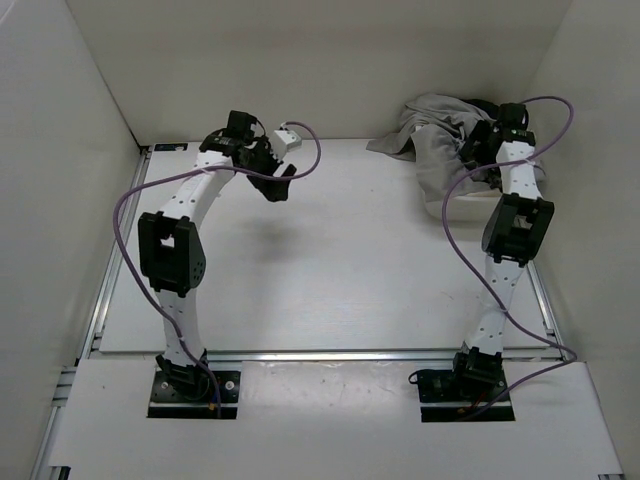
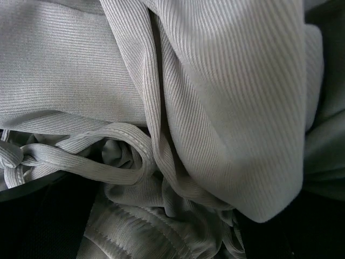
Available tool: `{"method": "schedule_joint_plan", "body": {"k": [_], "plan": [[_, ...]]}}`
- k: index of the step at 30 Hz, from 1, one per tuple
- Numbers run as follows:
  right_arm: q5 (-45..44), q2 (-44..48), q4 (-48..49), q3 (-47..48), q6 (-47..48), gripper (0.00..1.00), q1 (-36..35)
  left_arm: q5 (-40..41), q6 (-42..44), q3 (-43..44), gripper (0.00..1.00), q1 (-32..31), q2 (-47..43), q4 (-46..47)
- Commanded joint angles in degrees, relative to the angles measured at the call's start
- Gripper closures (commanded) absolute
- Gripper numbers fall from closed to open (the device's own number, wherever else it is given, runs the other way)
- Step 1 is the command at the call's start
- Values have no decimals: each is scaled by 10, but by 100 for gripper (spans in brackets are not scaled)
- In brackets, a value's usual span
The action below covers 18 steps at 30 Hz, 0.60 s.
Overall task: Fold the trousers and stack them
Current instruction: Grab the trousers from the pile
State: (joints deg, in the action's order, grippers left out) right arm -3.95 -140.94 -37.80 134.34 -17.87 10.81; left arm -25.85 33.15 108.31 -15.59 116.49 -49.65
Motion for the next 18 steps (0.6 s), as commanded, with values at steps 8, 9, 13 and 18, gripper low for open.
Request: {"method": "schedule_joint_plan", "body": {"k": [8, 9, 13, 18], "plan": [[127, 1, 25, 7, -21, 100, -1, 89, -7, -4, 0, -30, -38, -8], [127, 12, 25, 7, -21, 100, -1, 95, -7, 1, 0, -30, -38, -8], [133, 99, 32, 18, 12, 100, -30, 106, -7, 1, 10, -18, -71, -21], [154, 212, 31, 71, 22, 100, -96, 90, -41, -4, 54, 32, -137, -21]]}}
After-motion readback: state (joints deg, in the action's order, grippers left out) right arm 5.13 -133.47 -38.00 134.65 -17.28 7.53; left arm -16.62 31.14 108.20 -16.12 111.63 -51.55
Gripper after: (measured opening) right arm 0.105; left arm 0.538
